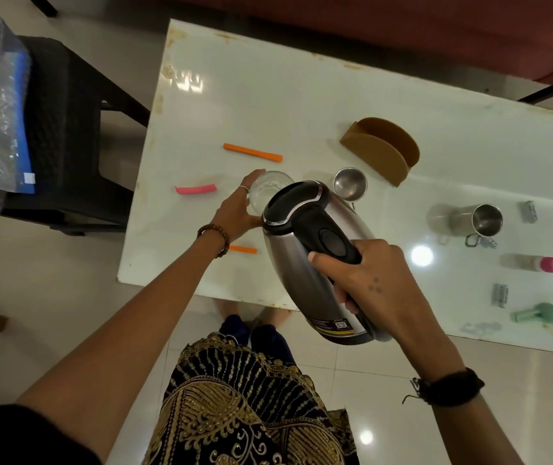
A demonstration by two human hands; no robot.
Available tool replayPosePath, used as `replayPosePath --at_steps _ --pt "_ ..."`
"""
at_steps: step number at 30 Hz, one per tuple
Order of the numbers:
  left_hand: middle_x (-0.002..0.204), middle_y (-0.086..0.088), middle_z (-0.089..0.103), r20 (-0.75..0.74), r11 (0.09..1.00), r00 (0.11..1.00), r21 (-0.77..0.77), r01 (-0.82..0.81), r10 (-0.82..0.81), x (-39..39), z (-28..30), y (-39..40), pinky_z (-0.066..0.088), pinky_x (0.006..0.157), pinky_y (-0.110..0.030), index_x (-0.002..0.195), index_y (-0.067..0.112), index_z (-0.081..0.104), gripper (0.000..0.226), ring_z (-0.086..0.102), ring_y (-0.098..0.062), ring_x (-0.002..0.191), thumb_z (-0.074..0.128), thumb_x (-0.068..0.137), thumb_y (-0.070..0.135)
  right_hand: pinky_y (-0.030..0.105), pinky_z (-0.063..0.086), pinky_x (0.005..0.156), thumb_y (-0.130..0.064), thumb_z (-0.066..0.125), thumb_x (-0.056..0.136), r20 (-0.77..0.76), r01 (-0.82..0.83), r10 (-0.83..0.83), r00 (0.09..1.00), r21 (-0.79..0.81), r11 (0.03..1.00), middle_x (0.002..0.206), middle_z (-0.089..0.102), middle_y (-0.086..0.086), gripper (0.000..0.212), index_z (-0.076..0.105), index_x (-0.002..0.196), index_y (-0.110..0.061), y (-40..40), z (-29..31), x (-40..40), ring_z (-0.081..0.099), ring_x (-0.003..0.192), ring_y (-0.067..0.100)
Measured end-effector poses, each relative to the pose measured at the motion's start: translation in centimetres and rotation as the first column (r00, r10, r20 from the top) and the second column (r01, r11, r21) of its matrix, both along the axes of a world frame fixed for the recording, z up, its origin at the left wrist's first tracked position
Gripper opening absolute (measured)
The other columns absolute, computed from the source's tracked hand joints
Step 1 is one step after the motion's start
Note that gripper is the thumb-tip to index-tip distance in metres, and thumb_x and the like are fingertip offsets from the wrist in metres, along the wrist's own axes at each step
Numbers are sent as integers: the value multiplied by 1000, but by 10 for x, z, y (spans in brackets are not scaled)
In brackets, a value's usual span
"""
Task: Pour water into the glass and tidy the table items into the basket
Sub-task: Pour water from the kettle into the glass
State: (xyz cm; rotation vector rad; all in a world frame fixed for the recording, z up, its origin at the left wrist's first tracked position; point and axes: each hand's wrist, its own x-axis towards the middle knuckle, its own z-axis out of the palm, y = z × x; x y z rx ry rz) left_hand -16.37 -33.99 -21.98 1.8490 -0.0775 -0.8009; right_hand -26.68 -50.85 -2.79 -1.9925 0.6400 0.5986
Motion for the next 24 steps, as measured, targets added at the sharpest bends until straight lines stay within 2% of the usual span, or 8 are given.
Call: replayPosePath --at_steps 2,5,8,15,20,22,24 --pt "138 4 37 -2 1000 1000 -1 8 -8 0 -1 0 33 107 -34 139 29 23 88 37 -25 131 73 70 10 23 44 44 -39 61 75 -12 -4 4 1000 -14 1000 36 54 -1 30 55 53 -20 2 0 2 46 29 4" --pt "143 -1 37 6 1000 1000 7 12 -12 -1 -4 -1 33 106 -32 140 29 22 87 38 -25 130 72 70 16 23 44 45 -38 61 75 -18 -7 6 1000 -41 999 36 56 -1 31 56 52 -18 6 1 3 47 30 5" --pt "142 0 39 12 1000 1000 19 17 -18 -2 -3 -2 33 105 -33 140 29 22 88 41 -25 127 70 66 25 25 47 45 -38 61 74 -33 -7 5 999 -46 999 37 57 0 30 57 54 -16 7 2 6 48 30 5" --pt "139 -1 38 14 1000 1000 -12 17 -17 -2 -2 -3 33 109 -40 141 22 21 86 40 -26 127 72 72 11 30 53 50 -37 61 76 -77 -34 30 997 -50 998 38 57 0 32 63 68 -6 10 3 11 48 31 8" --pt "132 6 37 -7 1000 1000 -21 11 -11 -3 -1 -3 33 108 -36 141 22 21 89 40 -22 126 72 68 14 29 52 49 -35 61 77 -105 -31 26 994 -44 999 36 56 -1 31 64 70 -4 9 4 12 48 31 8" --pt "137 2 36 -14 1000 1000 -19 11 -11 -3 -1 -4 32 111 -40 141 22 21 91 36 -21 128 73 68 12 29 52 49 -34 62 77 -117 -25 21 993 -33 999 37 57 0 31 64 71 -4 8 5 12 48 31 8" --pt "137 3 36 -30 1000 1000 -16 7 -8 -3 1 -4 32 111 -43 140 24 21 94 34 -22 128 74 63 18 28 52 48 -34 62 77 -123 -21 17 992 -28 999 38 57 1 31 64 71 -4 6 7 12 48 31 8"
